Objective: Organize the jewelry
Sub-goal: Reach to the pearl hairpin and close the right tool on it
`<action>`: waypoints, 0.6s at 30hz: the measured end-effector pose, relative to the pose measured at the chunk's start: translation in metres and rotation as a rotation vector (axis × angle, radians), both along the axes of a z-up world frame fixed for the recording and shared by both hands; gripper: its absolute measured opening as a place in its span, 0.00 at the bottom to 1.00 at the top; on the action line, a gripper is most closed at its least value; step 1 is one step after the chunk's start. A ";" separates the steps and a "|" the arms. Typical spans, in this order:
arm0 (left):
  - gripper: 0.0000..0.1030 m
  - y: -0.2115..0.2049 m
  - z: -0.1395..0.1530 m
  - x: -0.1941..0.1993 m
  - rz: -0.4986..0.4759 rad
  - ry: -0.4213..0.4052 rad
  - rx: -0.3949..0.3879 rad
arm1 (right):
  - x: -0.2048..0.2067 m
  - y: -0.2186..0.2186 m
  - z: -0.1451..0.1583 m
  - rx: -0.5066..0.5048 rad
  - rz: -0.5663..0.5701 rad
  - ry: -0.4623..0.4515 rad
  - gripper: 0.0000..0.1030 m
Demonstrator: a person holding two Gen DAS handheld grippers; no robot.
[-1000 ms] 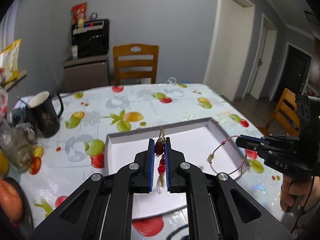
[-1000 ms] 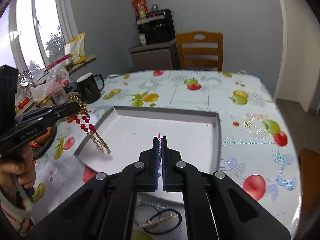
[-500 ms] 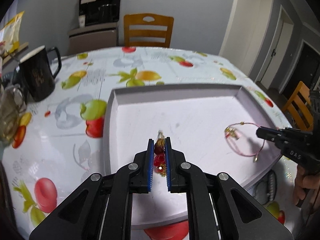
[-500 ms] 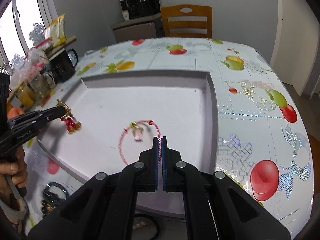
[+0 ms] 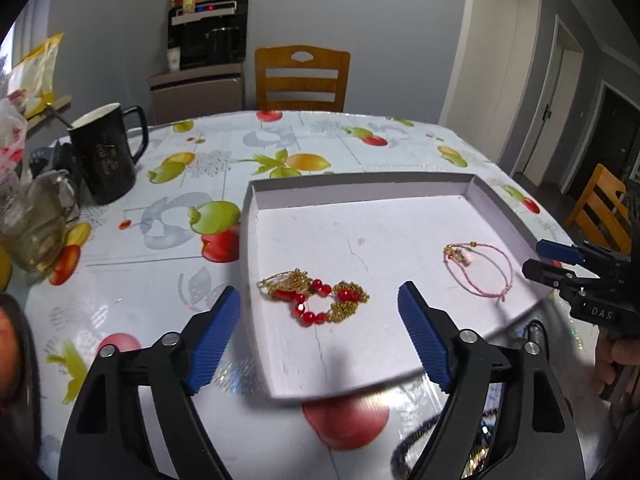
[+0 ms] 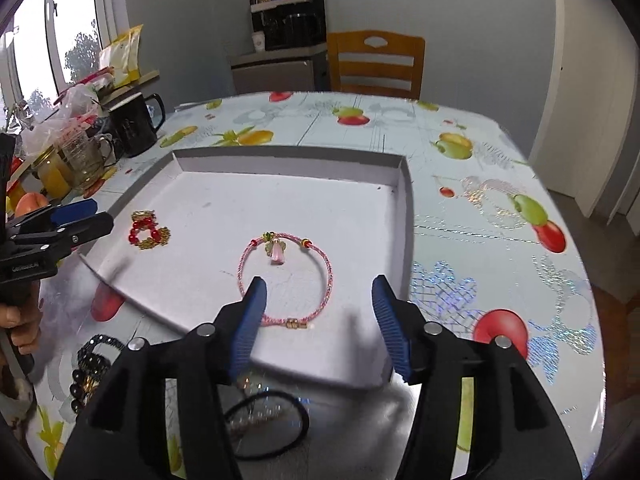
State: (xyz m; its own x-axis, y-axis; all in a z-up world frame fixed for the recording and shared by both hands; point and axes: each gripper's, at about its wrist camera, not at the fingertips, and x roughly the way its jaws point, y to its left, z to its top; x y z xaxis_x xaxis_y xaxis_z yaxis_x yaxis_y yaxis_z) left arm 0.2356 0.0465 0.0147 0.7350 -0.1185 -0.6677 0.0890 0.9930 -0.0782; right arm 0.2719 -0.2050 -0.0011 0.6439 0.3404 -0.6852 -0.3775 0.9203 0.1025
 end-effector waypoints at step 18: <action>0.85 -0.023 -0.003 -0.075 -0.089 -0.054 -0.032 | -0.057 0.010 -0.022 -0.037 0.086 0.067 0.58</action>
